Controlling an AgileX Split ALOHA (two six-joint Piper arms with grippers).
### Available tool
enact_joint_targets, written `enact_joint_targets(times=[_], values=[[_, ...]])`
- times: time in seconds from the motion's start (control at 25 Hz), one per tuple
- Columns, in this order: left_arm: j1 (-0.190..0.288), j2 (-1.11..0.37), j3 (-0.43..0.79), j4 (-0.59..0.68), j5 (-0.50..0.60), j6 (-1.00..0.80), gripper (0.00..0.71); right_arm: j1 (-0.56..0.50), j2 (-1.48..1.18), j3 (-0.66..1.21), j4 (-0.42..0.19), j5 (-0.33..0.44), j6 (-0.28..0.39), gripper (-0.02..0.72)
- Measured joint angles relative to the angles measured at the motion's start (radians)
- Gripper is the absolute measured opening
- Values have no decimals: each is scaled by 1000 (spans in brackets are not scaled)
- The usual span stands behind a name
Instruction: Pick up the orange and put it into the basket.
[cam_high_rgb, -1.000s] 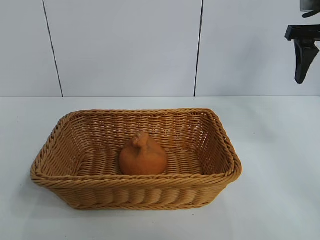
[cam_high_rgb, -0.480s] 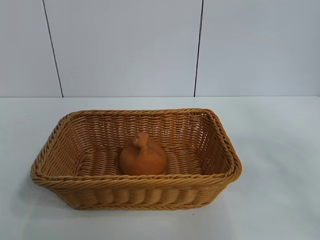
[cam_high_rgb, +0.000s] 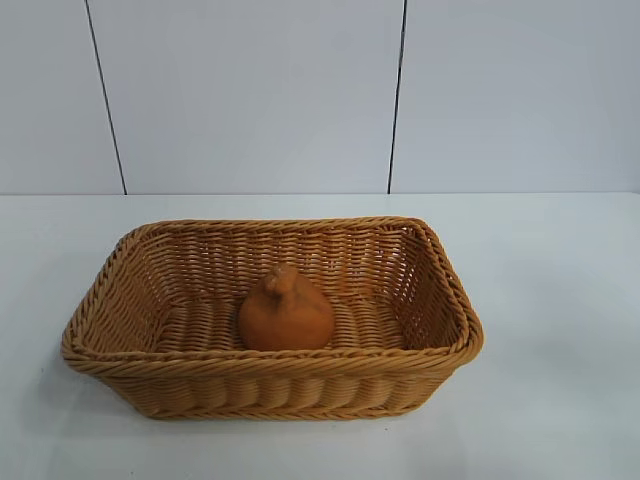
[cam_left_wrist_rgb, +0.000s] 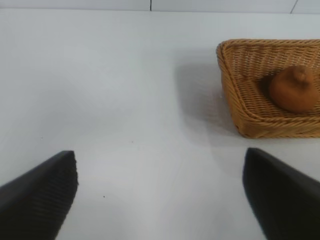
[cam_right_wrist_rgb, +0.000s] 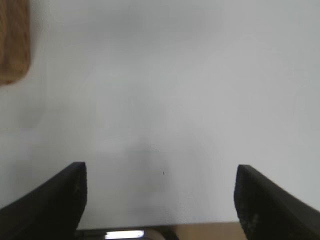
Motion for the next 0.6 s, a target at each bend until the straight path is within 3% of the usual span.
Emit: enact_joint_targets(times=[0.28,0.6], values=[[0,0,0,0,0,0,641,0,-302,0,0,-5,-1,559],[0,0,0,0,0,0,641,0,-403,5,0,-4,-1,559]])
